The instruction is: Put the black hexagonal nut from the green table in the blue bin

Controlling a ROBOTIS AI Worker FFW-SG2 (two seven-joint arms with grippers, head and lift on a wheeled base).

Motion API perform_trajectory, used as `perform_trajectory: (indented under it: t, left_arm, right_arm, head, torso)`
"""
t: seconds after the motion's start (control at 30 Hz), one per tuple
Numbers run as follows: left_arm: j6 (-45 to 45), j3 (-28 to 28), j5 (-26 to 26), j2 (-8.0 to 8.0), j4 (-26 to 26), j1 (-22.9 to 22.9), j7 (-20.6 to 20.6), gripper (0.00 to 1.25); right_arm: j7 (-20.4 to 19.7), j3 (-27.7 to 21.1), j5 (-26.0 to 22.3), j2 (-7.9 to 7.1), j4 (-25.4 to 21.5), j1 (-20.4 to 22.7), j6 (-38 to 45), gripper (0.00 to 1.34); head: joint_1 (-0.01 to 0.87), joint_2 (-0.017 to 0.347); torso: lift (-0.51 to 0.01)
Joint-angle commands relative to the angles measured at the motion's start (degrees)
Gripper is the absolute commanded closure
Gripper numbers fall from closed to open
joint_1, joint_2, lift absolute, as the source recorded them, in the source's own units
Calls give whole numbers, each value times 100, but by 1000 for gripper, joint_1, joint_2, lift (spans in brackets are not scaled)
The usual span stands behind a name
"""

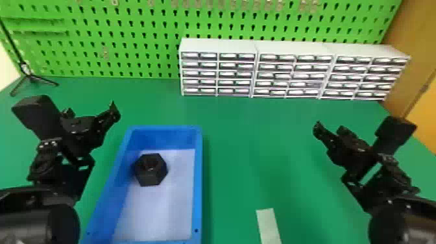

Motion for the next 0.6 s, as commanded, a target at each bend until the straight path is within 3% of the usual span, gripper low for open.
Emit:
perform_trajectory:
  t: [0.0,0.57]
  left_arm:
    - [0,-39,5,0,16,0,0,125]
    - [-26,-118,22,0,60,-9,0,125]
  right_arm:
    - [0,142,273,-23,1,-57,-17,519]
    - [0,326,344,-32,133,-118,-44,527]
  head:
    - [692,8]
    - [692,8]
  torso:
    - [-97]
    - [-97]
